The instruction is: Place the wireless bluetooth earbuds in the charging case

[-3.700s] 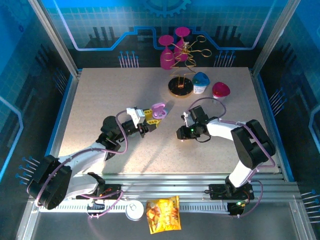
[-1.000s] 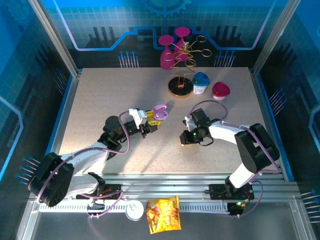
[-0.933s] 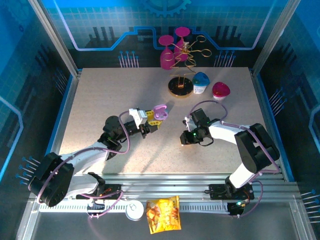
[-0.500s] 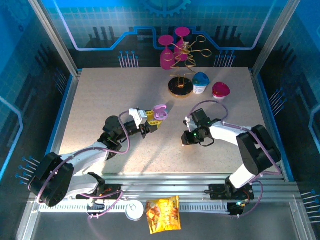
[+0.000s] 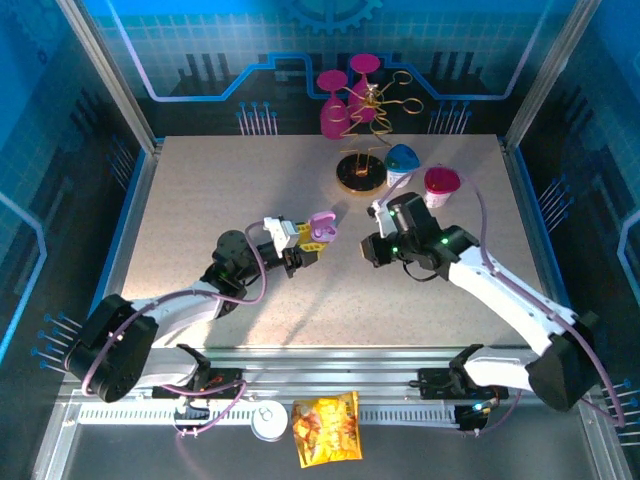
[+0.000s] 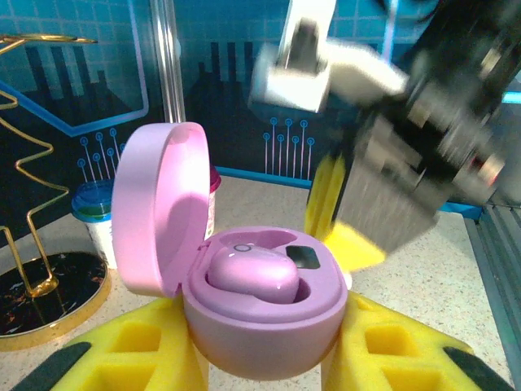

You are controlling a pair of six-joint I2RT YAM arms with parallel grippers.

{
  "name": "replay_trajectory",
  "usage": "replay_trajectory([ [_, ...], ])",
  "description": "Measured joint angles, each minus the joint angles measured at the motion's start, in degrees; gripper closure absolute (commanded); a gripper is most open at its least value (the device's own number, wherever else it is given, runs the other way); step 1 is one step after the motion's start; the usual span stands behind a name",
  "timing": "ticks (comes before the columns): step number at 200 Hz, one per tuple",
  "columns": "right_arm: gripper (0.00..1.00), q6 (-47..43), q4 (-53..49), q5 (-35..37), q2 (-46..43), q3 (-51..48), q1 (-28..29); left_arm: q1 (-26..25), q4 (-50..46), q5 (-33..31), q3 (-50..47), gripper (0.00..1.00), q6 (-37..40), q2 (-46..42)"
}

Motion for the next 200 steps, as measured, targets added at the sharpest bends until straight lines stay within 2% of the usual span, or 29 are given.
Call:
replay_trajectory([
  [40,0.87,-1.73,-2.43,2.91,-2.21,9.05,5.55,0.0,0.04,0.02,0.0,0.79,-0.07,0.52],
  [76,0.87,-4.28,-2.89,5.11,1.07,13.68,8.74,0.0,0.02,0.04,0.07,0.79,-0.74,0.52],
  [128,0.87,-6.84,-2.82,5.97,7.06,16.09,9.53,0.0,-0.02,0.04,0.2,0.79,-1.16,0.2],
  [200,0.88,-7.63,-1.81,6.6,8.76,16.5,9.53,0.02,-0.52,-0.02,0.2,0.78,-1.16,-0.09],
])
